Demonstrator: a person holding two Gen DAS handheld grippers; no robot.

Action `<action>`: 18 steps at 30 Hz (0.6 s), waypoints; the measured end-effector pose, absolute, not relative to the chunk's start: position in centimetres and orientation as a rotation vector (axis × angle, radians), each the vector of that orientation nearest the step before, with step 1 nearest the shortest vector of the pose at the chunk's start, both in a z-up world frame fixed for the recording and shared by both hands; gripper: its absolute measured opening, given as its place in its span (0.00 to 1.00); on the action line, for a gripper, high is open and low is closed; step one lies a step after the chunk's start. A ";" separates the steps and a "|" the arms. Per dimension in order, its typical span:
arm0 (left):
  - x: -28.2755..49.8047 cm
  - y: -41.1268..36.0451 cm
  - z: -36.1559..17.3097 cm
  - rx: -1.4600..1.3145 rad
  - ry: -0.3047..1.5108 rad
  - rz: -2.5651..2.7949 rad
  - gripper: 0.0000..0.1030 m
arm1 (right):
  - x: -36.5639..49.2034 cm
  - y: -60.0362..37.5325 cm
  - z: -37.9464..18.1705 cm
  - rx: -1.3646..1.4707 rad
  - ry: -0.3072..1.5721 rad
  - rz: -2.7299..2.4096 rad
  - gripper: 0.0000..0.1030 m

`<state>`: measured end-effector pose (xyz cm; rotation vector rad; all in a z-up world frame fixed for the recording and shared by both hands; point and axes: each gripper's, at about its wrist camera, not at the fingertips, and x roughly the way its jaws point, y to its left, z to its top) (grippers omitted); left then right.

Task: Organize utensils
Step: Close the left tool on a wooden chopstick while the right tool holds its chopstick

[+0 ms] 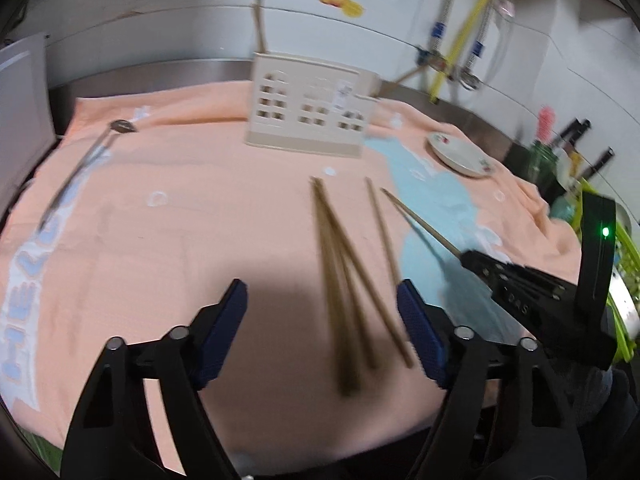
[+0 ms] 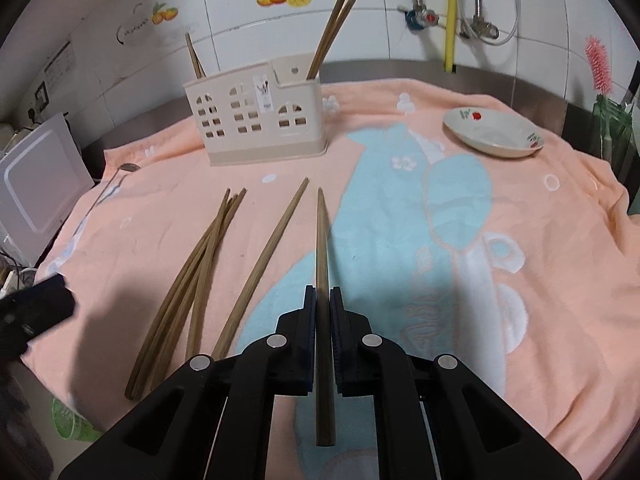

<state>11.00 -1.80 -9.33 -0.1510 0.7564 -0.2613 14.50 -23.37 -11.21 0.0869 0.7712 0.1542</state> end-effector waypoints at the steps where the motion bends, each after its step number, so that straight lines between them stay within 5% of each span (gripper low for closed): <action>1: 11.0 -2.3 -9.5 -0.156 0.763 -0.276 0.63 | 14.4 -23.5 -11.1 0.086 0.766 0.155 0.07; 9: 11.7 -6.2 -11.6 -0.183 0.836 -0.346 0.30 | 13.3 -24.8 -10.5 0.083 0.729 0.161 0.07; 18: 13.8 -7.9 -13.6 -0.193 0.895 -0.313 0.22 | 12.9 -25.9 -10.4 0.096 0.717 0.173 0.07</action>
